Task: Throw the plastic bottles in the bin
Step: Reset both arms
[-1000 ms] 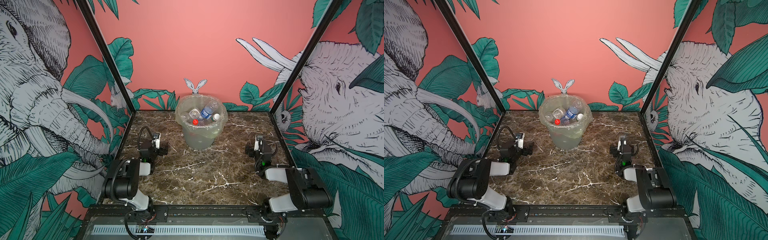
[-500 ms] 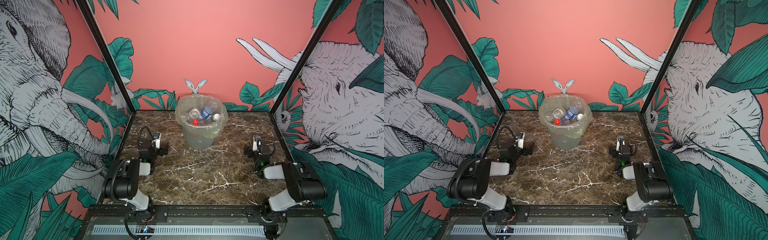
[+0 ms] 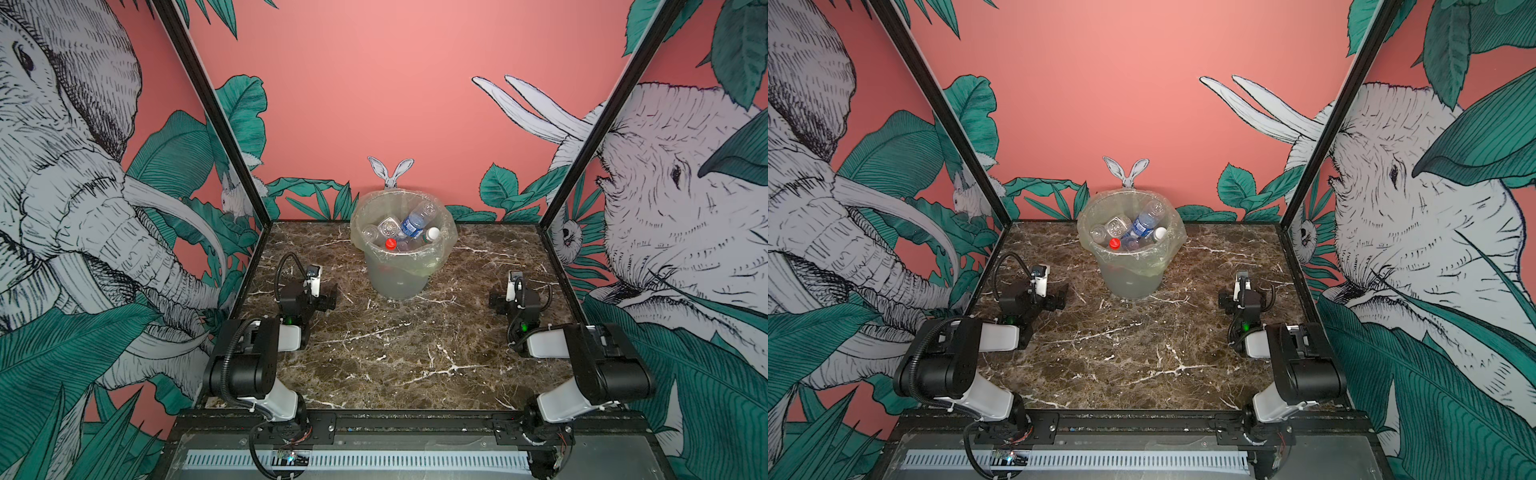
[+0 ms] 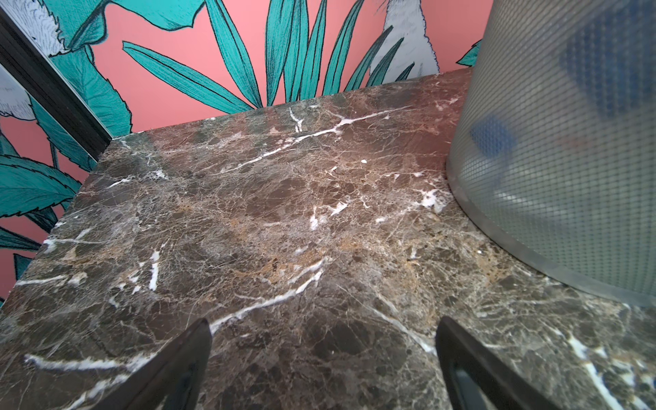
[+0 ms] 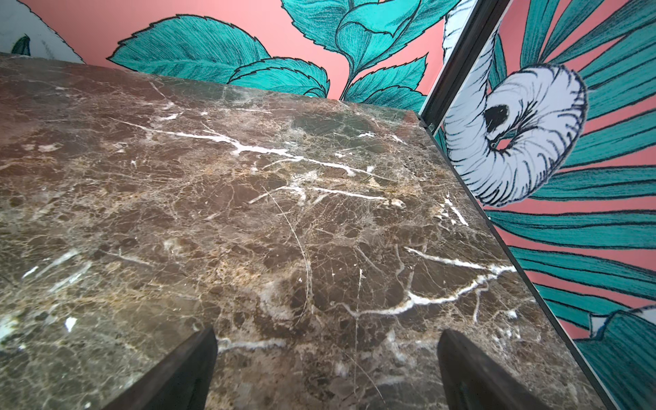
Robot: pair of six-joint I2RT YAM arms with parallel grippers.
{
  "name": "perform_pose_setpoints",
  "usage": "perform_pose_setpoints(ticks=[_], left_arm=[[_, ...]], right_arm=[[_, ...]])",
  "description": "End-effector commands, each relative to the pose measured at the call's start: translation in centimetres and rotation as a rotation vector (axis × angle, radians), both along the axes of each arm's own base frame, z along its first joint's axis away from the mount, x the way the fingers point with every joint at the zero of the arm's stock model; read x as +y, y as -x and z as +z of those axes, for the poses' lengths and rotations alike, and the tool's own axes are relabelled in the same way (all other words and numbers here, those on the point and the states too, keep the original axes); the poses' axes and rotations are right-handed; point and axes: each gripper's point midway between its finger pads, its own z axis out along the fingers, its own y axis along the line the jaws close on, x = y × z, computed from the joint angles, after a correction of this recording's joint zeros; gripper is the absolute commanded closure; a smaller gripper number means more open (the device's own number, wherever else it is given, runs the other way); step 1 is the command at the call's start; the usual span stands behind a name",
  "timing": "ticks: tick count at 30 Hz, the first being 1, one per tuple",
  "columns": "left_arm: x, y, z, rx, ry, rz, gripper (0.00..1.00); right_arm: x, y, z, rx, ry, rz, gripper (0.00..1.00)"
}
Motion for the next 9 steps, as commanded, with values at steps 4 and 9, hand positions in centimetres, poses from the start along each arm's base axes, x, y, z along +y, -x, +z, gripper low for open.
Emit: perform_pose_setpoints(ticks=[4, 9], left_arm=[[-0.09, 0.12, 0.27, -0.016, -0.009, -0.015, 0.00], [-0.05, 0.18, 0.43, -0.024, -0.008, -0.012, 0.00]], right_arm=[[-0.21, -0.68, 1.18, -0.046, -0.008, -0.014, 0.01], [-0.17, -0.68, 1.19, -0.046, -0.008, -0.014, 0.01]])
